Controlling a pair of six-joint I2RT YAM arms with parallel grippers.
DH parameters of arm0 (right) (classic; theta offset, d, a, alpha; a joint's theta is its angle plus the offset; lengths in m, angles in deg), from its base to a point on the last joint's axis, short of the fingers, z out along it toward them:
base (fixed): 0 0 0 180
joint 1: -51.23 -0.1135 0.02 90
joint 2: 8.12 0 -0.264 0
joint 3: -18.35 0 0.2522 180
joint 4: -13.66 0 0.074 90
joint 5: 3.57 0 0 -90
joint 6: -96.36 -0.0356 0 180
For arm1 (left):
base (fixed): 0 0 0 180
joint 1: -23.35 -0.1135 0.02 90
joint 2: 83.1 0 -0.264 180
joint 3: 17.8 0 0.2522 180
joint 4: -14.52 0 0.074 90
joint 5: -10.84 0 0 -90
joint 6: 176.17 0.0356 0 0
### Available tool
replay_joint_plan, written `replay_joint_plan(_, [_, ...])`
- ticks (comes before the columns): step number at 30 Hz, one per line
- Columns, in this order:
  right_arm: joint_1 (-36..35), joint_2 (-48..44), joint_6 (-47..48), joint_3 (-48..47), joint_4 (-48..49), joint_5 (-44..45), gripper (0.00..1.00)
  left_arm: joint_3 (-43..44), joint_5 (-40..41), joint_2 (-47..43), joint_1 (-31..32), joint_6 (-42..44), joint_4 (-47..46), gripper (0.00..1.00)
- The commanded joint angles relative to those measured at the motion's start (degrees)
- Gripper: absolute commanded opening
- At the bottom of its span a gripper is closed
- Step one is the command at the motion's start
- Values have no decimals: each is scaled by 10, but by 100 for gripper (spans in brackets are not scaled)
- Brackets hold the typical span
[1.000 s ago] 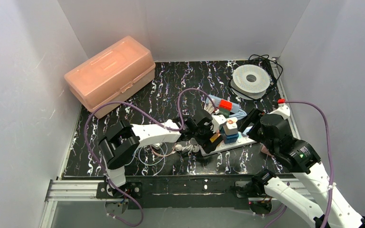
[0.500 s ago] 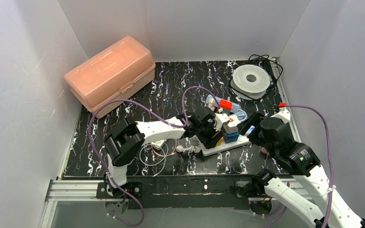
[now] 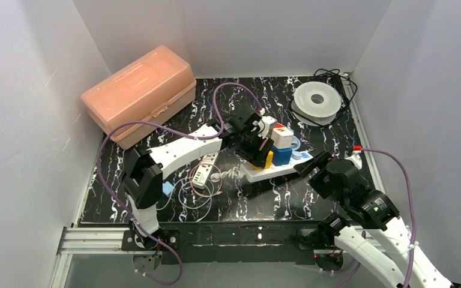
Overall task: Pull the plug off the socket
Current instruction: Remove the plug from the socket.
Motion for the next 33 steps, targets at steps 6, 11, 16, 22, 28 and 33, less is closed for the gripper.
replay_joint_plan(6, [1, -29, -193, 87, 121, -63, 85, 34, 28, -61, -10, -94, 87, 0])
replay_joint_plan(11, [1, -20, -243, 129, 197, -54, 84, 31, 39, -66, -10, -97, 90, 0])
replay_joint_plan(16, [1, 32, -246, 137, 248, -55, 81, 31, 41, -70, -18, -114, 95, 0])
replay_joint_plan(22, [0, 92, -261, 146, 293, -53, 76, 40, 46, -67, -27, -132, 98, 0])
replay_joint_plan(28, [-1, 98, -270, 166, 312, -60, 75, 47, 47, -59, -35, -143, 95, 0])
replay_joint_plan(33, [-6, 107, -287, 190, 345, -76, 75, 56, 49, -52, -38, -155, 94, 0])
